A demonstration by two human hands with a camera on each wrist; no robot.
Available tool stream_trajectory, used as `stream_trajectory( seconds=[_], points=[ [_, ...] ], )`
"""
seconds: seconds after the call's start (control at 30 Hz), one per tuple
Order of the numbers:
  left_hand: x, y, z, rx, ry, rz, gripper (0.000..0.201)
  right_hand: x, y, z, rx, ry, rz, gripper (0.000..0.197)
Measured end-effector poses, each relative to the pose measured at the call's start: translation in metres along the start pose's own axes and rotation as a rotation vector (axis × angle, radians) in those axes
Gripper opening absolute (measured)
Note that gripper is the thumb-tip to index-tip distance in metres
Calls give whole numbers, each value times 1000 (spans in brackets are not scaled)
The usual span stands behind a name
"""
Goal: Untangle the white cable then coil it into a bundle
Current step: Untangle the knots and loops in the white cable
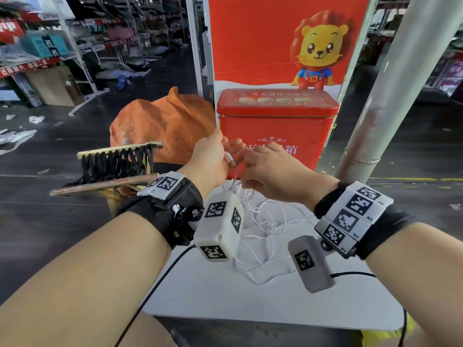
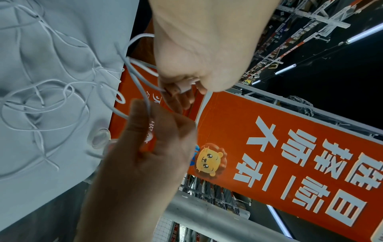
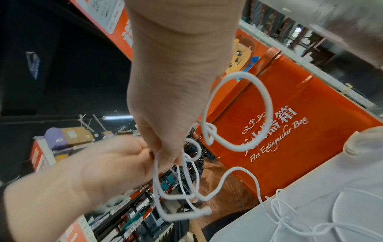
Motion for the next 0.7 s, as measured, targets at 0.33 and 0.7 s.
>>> stream_trajectory(
  seconds=[0.33,0.7],
  points=[
    [21,-6,-7,92,854,120,32,-12,-5,3,76,25,79,39],
    [3,25,-10,71,443,155,39,-55,-35,24,390,115,551,21]
  ],
)
Point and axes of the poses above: each hand's wrist, its own y-axis towards the middle knuckle, its own z-axis out of the palm, x = y × z, the point moved 5 cm from there along y, towards the middle knuckle, and after that the axes turned 14 degrees about -x, right-handed, at the moved point
